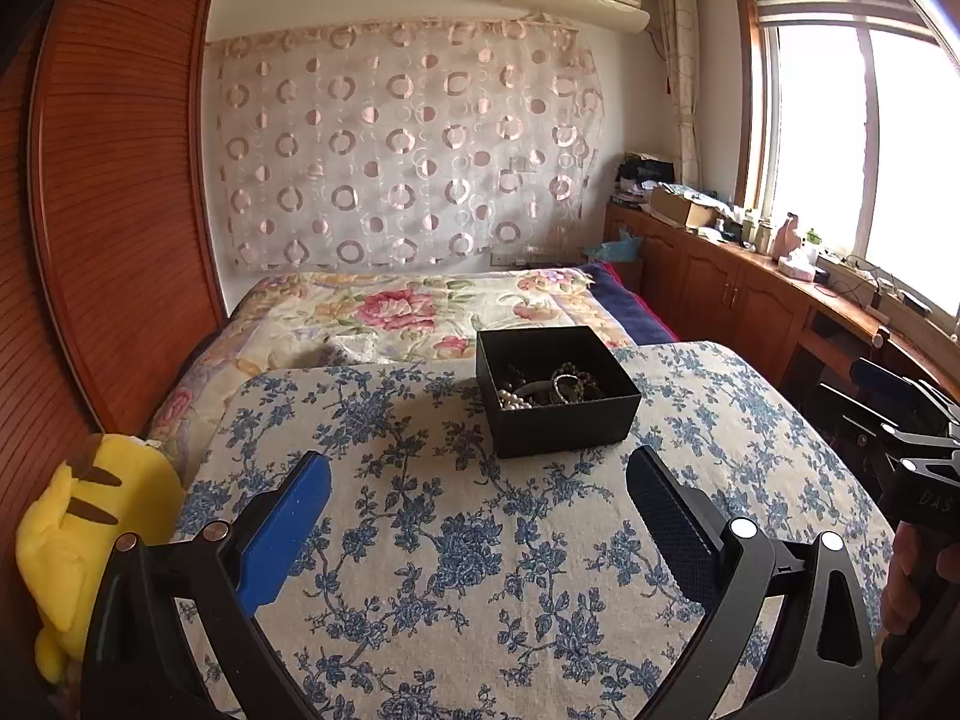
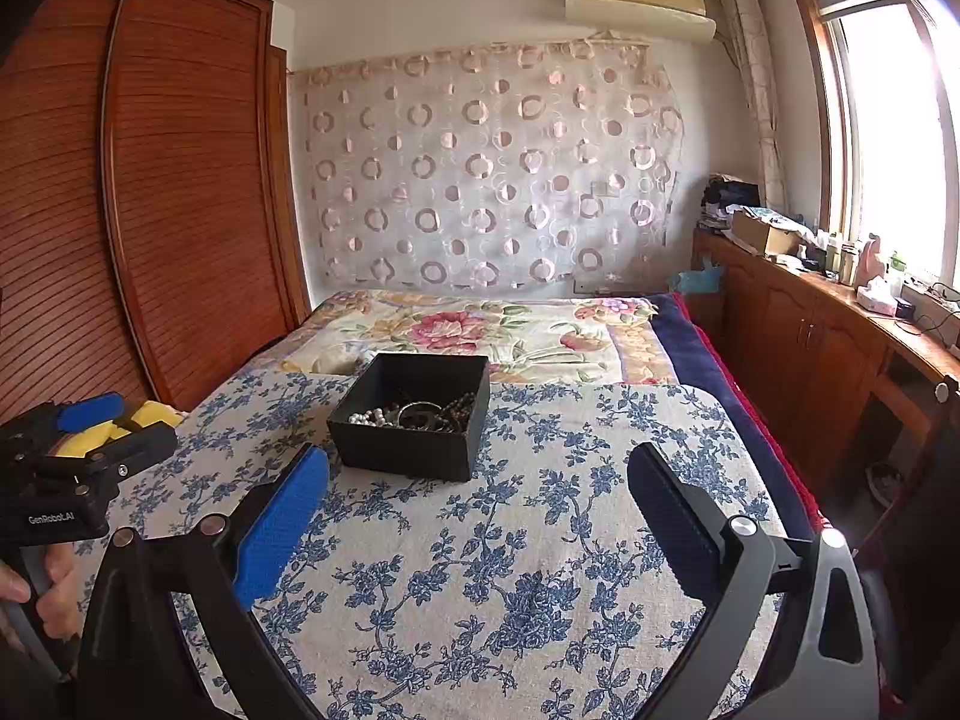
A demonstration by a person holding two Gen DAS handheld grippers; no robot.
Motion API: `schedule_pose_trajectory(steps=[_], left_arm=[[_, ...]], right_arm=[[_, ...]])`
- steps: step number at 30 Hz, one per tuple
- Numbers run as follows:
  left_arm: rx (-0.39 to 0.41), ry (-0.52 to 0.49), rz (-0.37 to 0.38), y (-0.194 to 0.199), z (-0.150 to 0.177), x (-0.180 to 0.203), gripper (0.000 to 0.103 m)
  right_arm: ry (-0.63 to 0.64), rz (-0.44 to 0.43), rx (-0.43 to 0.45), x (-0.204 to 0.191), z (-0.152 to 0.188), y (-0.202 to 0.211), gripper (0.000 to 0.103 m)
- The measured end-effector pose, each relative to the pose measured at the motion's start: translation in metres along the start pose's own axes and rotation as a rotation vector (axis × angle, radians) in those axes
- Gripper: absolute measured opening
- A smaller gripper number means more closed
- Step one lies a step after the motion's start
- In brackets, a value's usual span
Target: Organize jewelry
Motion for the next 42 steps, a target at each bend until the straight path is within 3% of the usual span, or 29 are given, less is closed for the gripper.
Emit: schedule_pose_trajectory(steps=[42], left_arm=[[0.026,-0.001,-0.001,0.0073,-0.0005,0.004,0.095]], right_arm=[[-0.001,0.003,0.003,-0.0007,-0.0005,0.0008,0.1]])
Point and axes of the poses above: each gripper's, at about its wrist camera, not at the fingertips, and y roughly against the way its jaws point, x to its right, z to its underside, the point moved 2 cm from there along -y, roughly the way its jaws point, and after that the axes turned 14 degrees about -x, right-handed, at the moved point
